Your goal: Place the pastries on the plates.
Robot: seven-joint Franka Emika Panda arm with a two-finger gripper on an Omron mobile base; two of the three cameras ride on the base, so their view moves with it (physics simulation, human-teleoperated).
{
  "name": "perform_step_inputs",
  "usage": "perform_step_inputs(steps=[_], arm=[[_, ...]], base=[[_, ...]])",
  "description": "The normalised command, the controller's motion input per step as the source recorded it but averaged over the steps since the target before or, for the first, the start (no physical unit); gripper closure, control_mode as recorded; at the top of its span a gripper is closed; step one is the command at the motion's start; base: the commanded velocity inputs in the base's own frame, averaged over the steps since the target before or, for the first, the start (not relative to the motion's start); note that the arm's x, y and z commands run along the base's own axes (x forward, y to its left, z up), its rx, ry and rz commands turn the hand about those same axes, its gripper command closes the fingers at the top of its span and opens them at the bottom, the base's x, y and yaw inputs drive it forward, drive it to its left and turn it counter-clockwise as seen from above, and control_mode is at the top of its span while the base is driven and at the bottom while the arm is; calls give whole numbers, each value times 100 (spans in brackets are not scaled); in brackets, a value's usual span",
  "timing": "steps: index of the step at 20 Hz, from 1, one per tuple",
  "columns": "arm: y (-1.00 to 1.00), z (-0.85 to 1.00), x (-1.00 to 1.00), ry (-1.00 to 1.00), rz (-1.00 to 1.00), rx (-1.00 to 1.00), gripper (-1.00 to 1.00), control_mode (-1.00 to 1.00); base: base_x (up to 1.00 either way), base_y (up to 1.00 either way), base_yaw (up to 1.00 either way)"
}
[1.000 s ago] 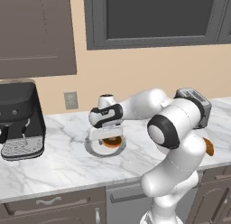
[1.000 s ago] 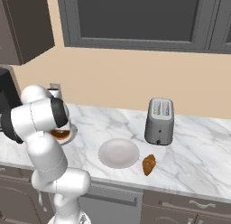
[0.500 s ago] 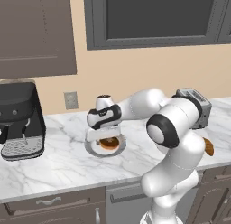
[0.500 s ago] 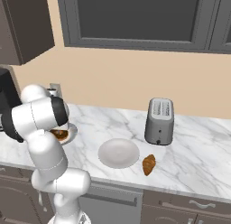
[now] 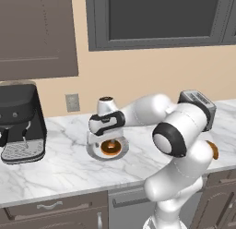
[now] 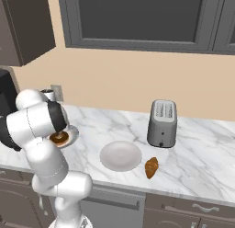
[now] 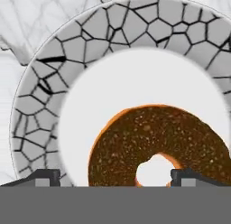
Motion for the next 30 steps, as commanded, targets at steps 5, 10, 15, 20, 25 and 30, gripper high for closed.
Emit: perform_step_inputs(steps=[5, 10, 15, 20, 25, 30], arm=[[-22, 72, -25, -6, 0, 0, -100, -100], [-40, 47, -27, 0, 0, 0, -100, -100], [-71, 5, -34, 0, 0, 0, -100, -100], [-87, 0, -33, 0, 0, 0, -100, -100], [-88, 1, -24, 2, -2, 0, -100, -100], [-83, 0, -13, 9, -3, 0, -100, -100]], base=[[0, 0, 0], [0, 0, 0], [0, 0, 0], [0, 0, 0], [0, 0, 0], [0, 0, 0]])
